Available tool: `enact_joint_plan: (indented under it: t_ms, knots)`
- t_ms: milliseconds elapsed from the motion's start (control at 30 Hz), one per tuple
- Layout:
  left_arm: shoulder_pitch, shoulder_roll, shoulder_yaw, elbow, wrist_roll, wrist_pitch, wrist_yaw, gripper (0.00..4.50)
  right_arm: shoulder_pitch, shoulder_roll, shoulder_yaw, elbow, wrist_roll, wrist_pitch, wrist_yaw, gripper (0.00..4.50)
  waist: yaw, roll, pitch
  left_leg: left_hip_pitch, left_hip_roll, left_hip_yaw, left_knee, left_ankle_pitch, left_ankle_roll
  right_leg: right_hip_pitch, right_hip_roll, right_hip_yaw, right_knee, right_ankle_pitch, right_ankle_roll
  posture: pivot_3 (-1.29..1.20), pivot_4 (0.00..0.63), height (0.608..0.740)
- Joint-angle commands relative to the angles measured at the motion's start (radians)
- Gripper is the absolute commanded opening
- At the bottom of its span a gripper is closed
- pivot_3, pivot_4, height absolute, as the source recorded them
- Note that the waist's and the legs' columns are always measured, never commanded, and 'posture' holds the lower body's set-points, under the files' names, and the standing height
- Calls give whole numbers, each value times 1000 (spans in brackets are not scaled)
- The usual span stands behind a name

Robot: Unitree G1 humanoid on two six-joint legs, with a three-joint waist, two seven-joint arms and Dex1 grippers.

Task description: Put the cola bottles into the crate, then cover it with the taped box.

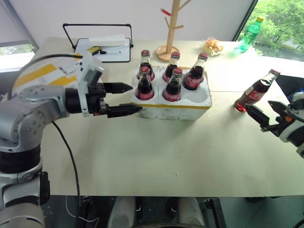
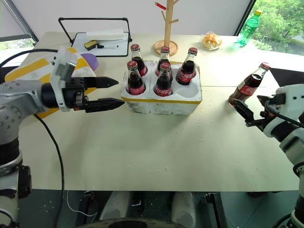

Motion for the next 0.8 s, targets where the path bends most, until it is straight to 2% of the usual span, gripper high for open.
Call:
enact_joint_plan:
  t_ms: [33, 133, 267, 800]
  knots:
    - [9, 5, -22, -34, 1, -49, 9, 4418, -20, 30, -11, 25, -56, -51, -67, 4500, 0, 0, 0, 0, 0, 0, 0, 0, 0, 0, 0, 0, 0, 0, 0, 0, 150, 740]
    - [9, 5, -34, -37, -10, -60, 19, 4418, -58, 50, 11, 97, -94, -100, -82, 4500, 0, 1, 0, 0, 0, 0, 0, 0, 0, 0, 0, 0, 0, 0, 0, 0, 150, 740]
    - [-5, 22, -68, -45, 8, -57, 42, 4418, -115, 35, 73, 239, -158, -194, -25, 4500, -1, 1, -1, 0, 0, 0, 0, 0, 0, 0, 0, 0, 0, 0, 0, 0, 150, 740]
    - [-4, 49, -48, -88, -61, -26, 119, 4418, -351, 21, 197, 652, -287, -416, 97, 4500, -24, 2, -1, 0, 0, 0, 0, 0, 0, 0, 0, 0, 0, 0, 0, 0, 150, 740]
